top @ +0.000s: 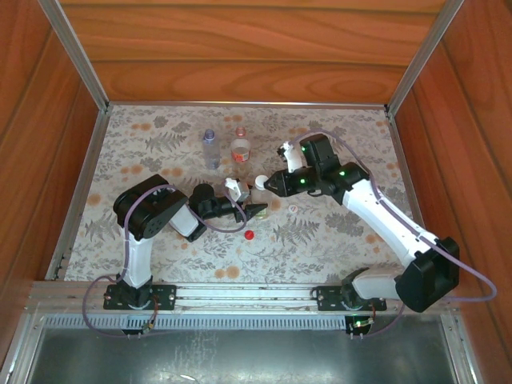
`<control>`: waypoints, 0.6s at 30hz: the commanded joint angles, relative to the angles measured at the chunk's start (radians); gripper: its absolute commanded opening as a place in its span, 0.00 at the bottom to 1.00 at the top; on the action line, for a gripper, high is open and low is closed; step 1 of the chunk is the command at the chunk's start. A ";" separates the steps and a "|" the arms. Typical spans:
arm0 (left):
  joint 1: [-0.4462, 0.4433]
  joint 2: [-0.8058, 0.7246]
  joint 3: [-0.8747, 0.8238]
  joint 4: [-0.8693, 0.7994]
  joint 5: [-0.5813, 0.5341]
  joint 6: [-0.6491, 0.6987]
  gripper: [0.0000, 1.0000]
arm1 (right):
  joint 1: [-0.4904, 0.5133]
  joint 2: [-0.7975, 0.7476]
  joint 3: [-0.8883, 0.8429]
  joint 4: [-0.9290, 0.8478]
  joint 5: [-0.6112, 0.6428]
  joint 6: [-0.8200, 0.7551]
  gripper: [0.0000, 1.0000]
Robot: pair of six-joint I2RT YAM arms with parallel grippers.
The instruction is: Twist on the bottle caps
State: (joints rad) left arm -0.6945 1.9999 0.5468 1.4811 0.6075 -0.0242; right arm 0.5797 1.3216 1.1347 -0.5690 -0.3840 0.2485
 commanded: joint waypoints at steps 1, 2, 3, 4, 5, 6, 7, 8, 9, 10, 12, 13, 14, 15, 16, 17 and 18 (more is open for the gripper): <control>0.002 0.037 -0.016 -0.065 -0.012 -0.012 0.62 | -0.017 0.075 0.063 0.015 -0.025 -0.001 0.35; 0.003 0.037 -0.016 -0.065 -0.013 -0.013 0.62 | -0.017 0.093 0.076 0.017 -0.039 -0.008 0.36; 0.002 0.037 -0.017 -0.065 -0.012 -0.014 0.62 | -0.017 0.109 0.085 0.017 -0.051 -0.013 0.36; 0.001 0.035 -0.018 -0.066 -0.012 -0.013 0.62 | -0.017 0.121 0.093 0.018 -0.064 -0.016 0.35; 0.002 0.034 -0.019 -0.065 -0.014 -0.013 0.62 | -0.018 0.131 0.098 0.020 -0.075 -0.018 0.34; 0.002 0.033 -0.021 -0.066 -0.017 -0.013 0.62 | -0.018 0.135 0.097 0.020 -0.078 -0.020 0.33; 0.002 0.031 -0.023 -0.066 -0.016 -0.013 0.62 | -0.018 0.135 0.093 0.021 -0.082 -0.020 0.31; 0.002 0.031 -0.025 -0.065 -0.017 -0.013 0.62 | -0.018 0.131 0.085 0.022 -0.083 -0.019 0.29; 0.001 0.030 -0.026 -0.067 -0.019 -0.013 0.62 | -0.018 0.125 0.075 0.023 -0.085 -0.019 0.28; 0.003 0.030 -0.027 -0.066 -0.020 -0.011 0.62 | -0.018 0.116 0.061 0.021 -0.087 -0.018 0.26; 0.001 0.030 -0.027 -0.065 -0.024 -0.012 0.62 | -0.018 0.099 0.039 0.010 -0.096 -0.021 0.23; 0.001 0.030 -0.027 -0.067 -0.025 -0.011 0.62 | -0.017 0.088 0.024 0.005 -0.109 -0.022 0.23; 0.002 0.032 -0.025 -0.066 -0.026 -0.011 0.62 | -0.015 0.076 0.011 -0.001 -0.118 -0.027 0.23; 0.002 0.033 -0.024 -0.066 -0.026 -0.011 0.62 | -0.011 0.064 -0.003 -0.006 -0.117 -0.028 0.23; 0.002 0.034 -0.024 -0.067 -0.027 -0.012 0.62 | -0.006 0.048 -0.019 -0.012 -0.108 -0.026 0.22; 0.002 0.034 -0.023 -0.066 -0.026 -0.013 0.62 | -0.002 0.031 -0.032 -0.019 -0.104 -0.026 0.22; 0.003 0.034 -0.023 -0.067 -0.026 -0.011 0.62 | 0.000 0.015 -0.046 -0.021 -0.100 -0.023 0.22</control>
State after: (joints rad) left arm -0.6952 1.9999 0.5373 1.4944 0.6064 -0.0170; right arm 0.5560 1.3834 1.1484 -0.5003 -0.4446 0.2375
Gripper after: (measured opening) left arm 0.625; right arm 0.226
